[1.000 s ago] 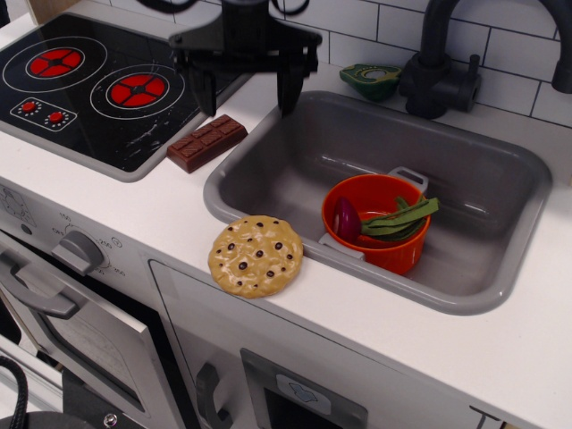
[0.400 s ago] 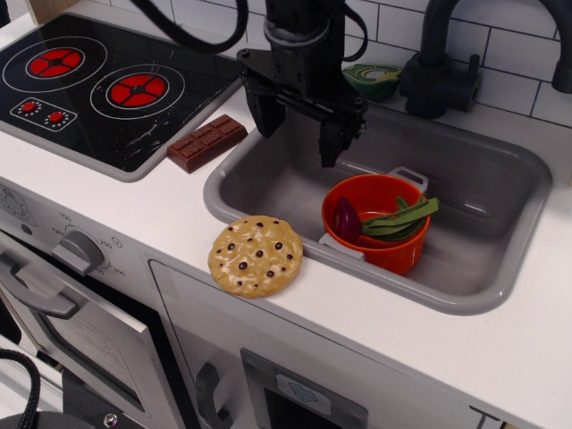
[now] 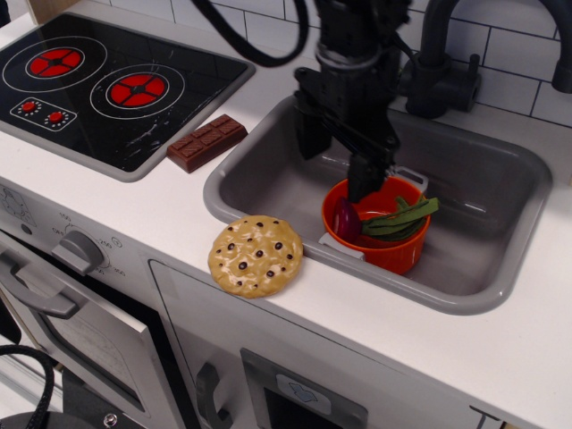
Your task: Take beet from pot sink
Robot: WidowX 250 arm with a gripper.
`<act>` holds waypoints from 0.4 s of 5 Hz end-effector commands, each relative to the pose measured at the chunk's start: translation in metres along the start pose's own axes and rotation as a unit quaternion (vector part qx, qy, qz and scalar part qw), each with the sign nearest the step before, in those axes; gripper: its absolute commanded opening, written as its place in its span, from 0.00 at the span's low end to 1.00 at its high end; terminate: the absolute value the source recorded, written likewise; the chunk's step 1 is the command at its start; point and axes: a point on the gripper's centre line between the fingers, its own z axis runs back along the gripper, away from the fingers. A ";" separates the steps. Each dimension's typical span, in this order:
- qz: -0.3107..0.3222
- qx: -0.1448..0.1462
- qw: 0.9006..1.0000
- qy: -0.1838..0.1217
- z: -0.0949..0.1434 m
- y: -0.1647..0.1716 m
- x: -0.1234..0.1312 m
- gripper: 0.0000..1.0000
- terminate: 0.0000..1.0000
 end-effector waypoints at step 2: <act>-0.038 0.002 0.999 -0.030 -0.011 -0.017 0.031 1.00 0.00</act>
